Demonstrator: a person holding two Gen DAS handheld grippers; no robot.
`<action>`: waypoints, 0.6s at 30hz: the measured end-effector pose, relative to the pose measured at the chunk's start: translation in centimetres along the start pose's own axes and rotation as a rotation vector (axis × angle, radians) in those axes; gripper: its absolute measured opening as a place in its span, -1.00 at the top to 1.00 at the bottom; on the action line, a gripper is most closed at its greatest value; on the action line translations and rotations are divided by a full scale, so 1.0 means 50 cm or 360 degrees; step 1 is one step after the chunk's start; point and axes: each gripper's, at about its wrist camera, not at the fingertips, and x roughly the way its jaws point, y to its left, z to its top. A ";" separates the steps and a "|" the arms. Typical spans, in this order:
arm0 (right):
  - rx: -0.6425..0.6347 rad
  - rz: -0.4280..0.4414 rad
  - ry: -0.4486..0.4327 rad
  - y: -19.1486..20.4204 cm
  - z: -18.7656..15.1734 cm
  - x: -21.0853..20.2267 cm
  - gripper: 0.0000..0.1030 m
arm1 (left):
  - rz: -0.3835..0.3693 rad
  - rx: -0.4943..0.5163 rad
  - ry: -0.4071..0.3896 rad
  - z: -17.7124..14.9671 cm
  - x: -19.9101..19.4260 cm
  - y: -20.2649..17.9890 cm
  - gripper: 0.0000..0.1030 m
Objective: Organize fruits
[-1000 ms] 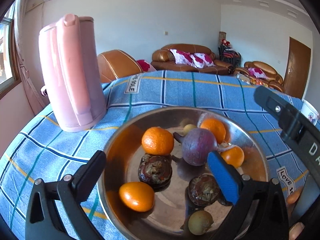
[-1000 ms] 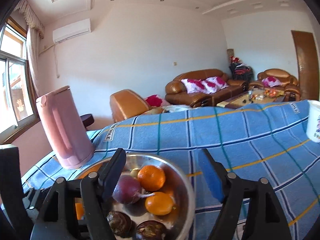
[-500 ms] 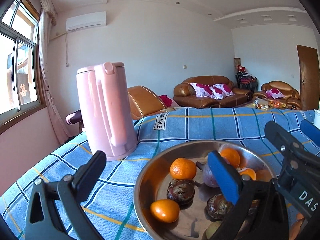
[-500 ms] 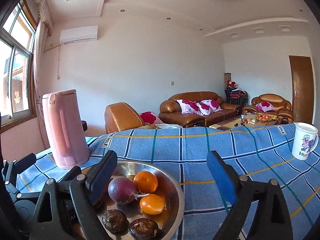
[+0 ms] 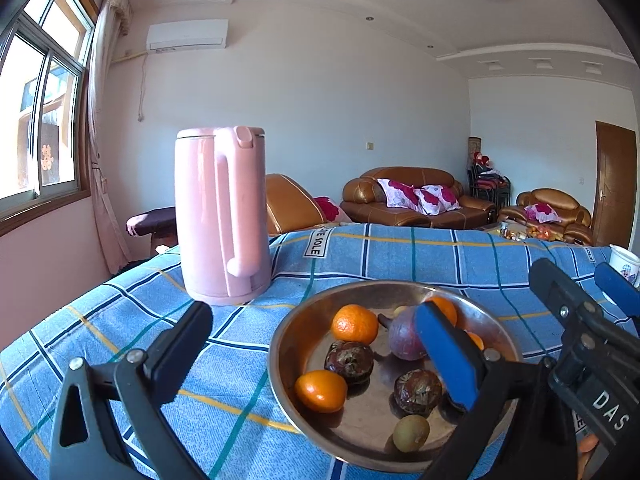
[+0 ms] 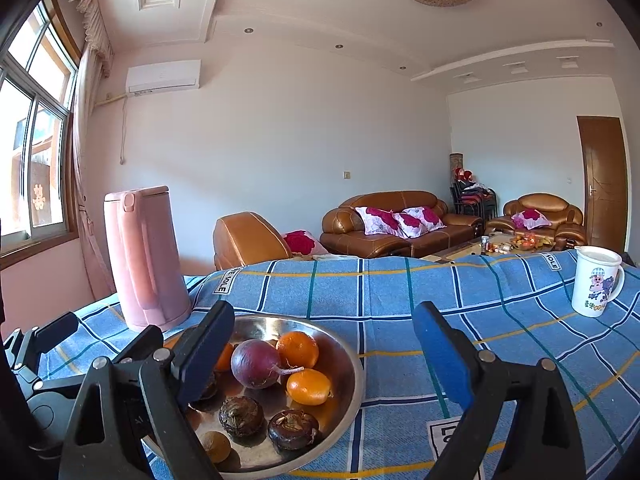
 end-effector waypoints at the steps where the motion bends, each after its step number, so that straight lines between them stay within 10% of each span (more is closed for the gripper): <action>1: 0.0001 -0.0002 -0.0002 0.000 -0.001 -0.003 -0.79 | 0.0004 0.0003 -0.0003 0.000 -0.002 -0.002 -1.00; 18: 0.0009 -0.0006 0.0005 -0.005 -0.004 -0.010 -0.79 | 0.0001 0.0012 0.0000 -0.003 -0.010 -0.006 -1.00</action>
